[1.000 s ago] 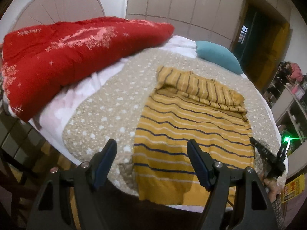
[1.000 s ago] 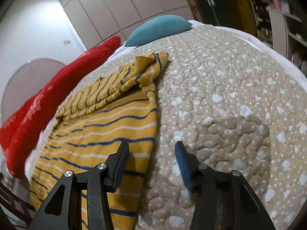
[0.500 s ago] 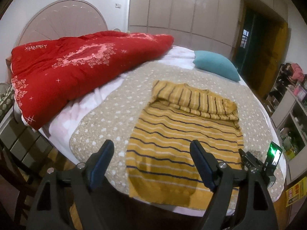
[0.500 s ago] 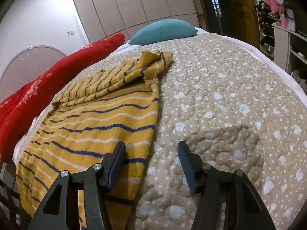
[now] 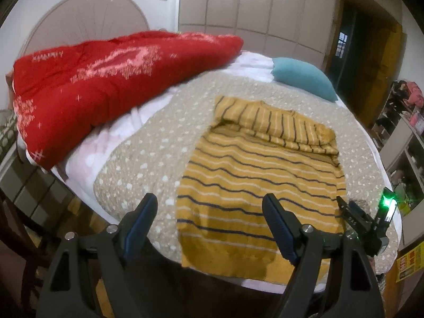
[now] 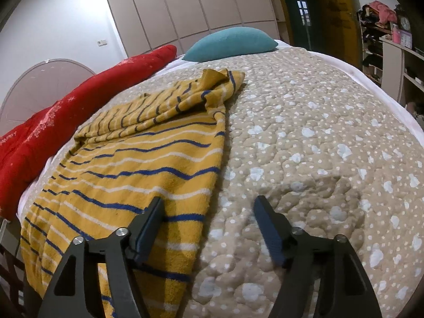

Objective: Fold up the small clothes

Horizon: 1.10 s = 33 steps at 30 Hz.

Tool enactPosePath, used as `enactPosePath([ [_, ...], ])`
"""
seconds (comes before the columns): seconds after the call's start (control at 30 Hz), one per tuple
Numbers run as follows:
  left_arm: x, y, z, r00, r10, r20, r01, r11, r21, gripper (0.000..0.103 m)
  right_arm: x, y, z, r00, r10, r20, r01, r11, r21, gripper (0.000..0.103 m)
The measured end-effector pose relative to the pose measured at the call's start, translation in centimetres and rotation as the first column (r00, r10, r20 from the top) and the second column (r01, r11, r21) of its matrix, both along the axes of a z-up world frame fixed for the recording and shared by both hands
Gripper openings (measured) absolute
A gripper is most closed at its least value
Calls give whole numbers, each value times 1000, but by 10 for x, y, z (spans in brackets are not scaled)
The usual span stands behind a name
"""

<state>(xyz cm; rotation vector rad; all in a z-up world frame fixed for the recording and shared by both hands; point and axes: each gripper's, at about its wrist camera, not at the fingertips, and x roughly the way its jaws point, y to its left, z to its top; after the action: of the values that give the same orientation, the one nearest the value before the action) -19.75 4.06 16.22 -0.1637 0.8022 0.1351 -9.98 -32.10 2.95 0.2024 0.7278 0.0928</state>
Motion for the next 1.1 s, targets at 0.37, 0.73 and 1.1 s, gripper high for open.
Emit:
enactPosePath([
  [0.37, 59, 45, -45, 999, 20, -36, -25, 992, -121, 80, -5, 2, -2, 999, 20, 31, -20, 1000, -7, 81],
  [0.73, 80, 84, -102, 998, -33, -48, 17, 952, -305, 80, -4, 9, -5, 999, 11, 44, -8, 998, -57, 86],
  [1.1, 53, 106, -118, 993, -113, -19, 92, 886, -454, 74, -31, 22, 16, 990, -6, -140, 16, 997, 73, 89],
])
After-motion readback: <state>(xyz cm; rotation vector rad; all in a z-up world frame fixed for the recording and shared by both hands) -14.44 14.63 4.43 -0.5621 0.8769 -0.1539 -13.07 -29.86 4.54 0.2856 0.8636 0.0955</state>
